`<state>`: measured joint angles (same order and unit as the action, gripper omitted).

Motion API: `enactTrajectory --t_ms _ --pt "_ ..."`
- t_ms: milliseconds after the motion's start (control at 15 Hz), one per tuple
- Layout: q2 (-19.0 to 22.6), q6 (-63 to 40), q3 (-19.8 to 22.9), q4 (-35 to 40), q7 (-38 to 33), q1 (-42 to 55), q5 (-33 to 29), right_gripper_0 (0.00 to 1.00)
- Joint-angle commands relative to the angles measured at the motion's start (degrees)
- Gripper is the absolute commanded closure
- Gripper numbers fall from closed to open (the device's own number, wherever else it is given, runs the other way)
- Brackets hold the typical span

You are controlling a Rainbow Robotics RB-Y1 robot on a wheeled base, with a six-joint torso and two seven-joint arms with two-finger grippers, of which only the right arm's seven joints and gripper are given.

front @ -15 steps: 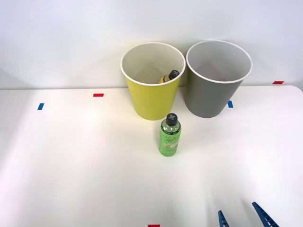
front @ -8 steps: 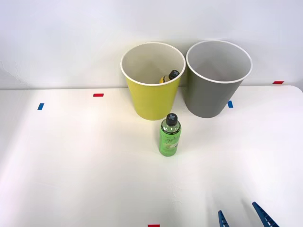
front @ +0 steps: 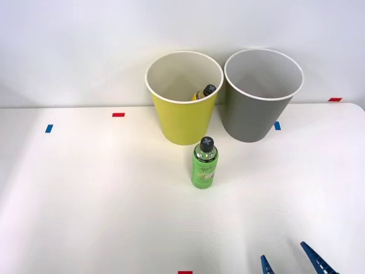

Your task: Put cans in the gray bin, plastic bottles in the light green bin

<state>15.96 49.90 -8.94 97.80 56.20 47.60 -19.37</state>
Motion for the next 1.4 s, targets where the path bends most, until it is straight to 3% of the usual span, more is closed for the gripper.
enactTrajectory --t_ms 67,333,733,1000,1400 --pt "4.0 -0.1 -3.5 0.4 3.9 -4.0 2.9 0.00" --pt "10.0 -2.6 -13.5 0.4 19.0 -9.9 19.4 0.00" --pt "17.6 -6.3 -23.6 0.4 29.7 -21.3 32.0 0.00" --pt "18.0 -11.9 -25.3 0.4 29.8 -28.5 34.8 0.00" --pt "14.1 -21.2 -25.7 0.3 29.9 -36.1 35.6 0.00"
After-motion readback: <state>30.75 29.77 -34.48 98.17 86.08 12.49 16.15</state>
